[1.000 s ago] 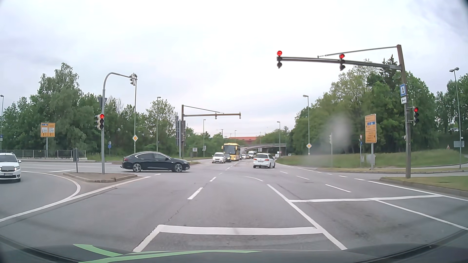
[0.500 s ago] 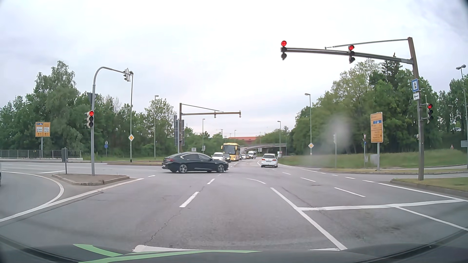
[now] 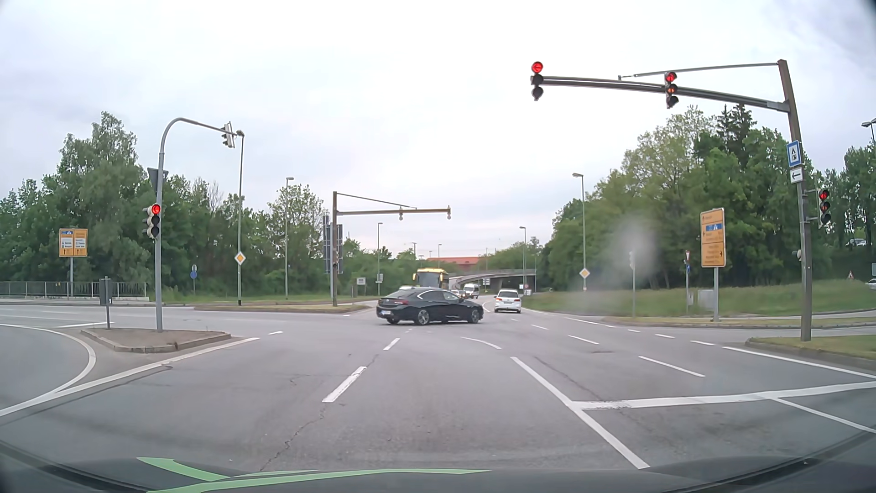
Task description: Follow the waypoints while adhering to traffic rules and regulations
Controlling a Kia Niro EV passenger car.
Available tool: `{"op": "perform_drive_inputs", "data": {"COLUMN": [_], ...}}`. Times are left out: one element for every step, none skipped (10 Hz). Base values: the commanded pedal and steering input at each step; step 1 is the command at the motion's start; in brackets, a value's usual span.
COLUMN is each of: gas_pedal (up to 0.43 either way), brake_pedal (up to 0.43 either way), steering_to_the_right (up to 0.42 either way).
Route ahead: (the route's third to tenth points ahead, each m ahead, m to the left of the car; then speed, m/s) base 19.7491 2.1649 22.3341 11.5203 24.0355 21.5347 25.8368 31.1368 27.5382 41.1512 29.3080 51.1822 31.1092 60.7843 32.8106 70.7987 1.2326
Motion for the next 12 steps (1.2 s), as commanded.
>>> {"op": "perform_drive_inputs", "data": {"gas_pedal": [0.0,0.0,0.0,0.0,0.0,0.0,0.0,0.0,0.0,0.0,0.0,0.0], "brake_pedal": [0.268,0.262,0.262,0.262,0.262,0.256,0.256,0.25,0.25,0.244,0.244,0.244], "steering_to_the_right": [0.007,0.006,0.005,0.005,0.005,0.005,0.005,0.004,0.004,0.004,0.004,0.004]}}
